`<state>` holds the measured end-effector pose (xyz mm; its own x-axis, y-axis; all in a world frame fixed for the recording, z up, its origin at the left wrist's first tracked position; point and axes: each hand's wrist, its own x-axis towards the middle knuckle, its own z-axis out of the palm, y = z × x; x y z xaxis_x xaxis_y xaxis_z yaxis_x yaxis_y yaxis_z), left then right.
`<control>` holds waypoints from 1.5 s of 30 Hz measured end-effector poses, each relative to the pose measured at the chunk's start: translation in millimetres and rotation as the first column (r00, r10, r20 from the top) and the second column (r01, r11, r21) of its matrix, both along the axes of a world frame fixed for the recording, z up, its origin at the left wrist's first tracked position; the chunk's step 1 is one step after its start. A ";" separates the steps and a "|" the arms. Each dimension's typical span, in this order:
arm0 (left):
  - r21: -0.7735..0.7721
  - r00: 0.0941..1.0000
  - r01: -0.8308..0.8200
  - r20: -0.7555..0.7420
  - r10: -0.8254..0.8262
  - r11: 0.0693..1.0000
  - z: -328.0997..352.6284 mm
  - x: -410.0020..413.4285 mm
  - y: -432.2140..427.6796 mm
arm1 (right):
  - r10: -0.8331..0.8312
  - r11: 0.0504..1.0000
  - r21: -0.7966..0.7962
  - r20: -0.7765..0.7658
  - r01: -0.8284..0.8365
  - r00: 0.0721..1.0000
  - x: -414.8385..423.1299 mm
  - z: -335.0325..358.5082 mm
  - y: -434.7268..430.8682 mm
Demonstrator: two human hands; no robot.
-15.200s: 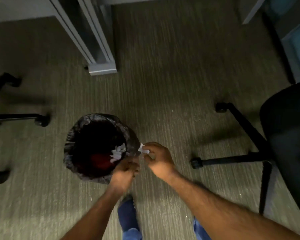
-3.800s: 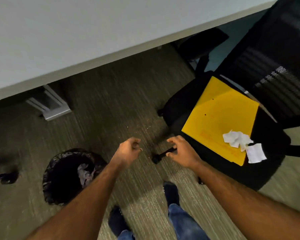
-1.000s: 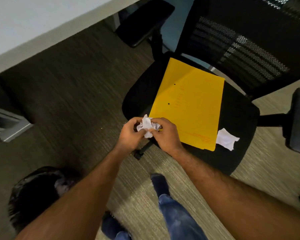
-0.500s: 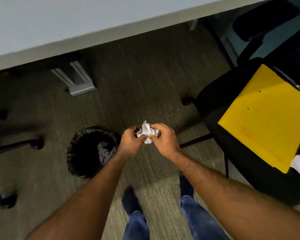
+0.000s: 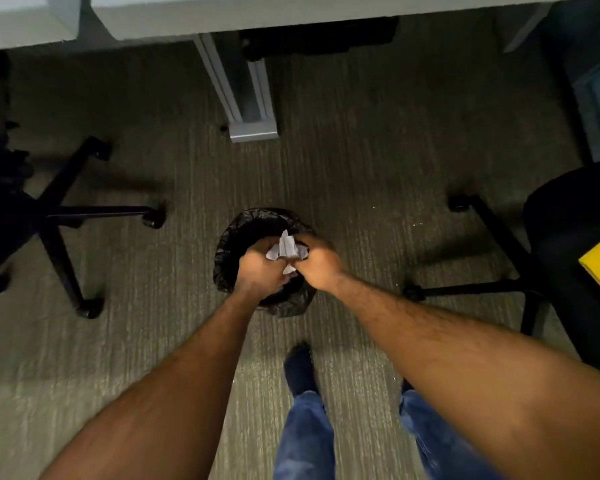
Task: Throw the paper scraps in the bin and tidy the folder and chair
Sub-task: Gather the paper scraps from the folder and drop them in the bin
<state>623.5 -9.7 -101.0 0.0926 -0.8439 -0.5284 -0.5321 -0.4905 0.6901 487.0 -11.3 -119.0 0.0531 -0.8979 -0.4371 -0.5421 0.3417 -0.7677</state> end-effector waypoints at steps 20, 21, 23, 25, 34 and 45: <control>0.106 0.989 0.132 0.046 -0.138 0.986 6.1 3.4 0.8 | -0.006 0.984 0.174 -0.125 0.028 0.992 -55.4 2.0 13.0; 0.100 0.986 0.159 0.022 -0.162 0.982 9.1 -5.7 0.7 | -0.014 0.985 0.171 -0.126 0.035 0.992 -63.0 7.7 15.4; 0.083 0.971 0.238 -0.015 -0.238 0.968 16.4 -27.0 -0.9 | -0.052 0.986 0.149 -0.143 0.074 0.988 -81.0 20.5 19.9; 0.071 0.952 0.307 -0.044 -0.304 0.949 23.8 -50.9 -1.6 | -0.108 0.982 0.136 -0.158 0.130 0.982 -103.2 32.5 28.3; -0.032 0.718 0.692 0.137 -0.682 0.721 64.3 -155.5 -10.0 | -0.241 0.961 0.107 -0.136 0.256 0.961 -214.2 68.0 68.3; -0.061 0.378 0.925 0.227 -0.897 0.375 106.1 -297.2 -10.1 | -0.525 0.847 -0.032 -0.205 0.530 0.826 -362.9 101.2 144.9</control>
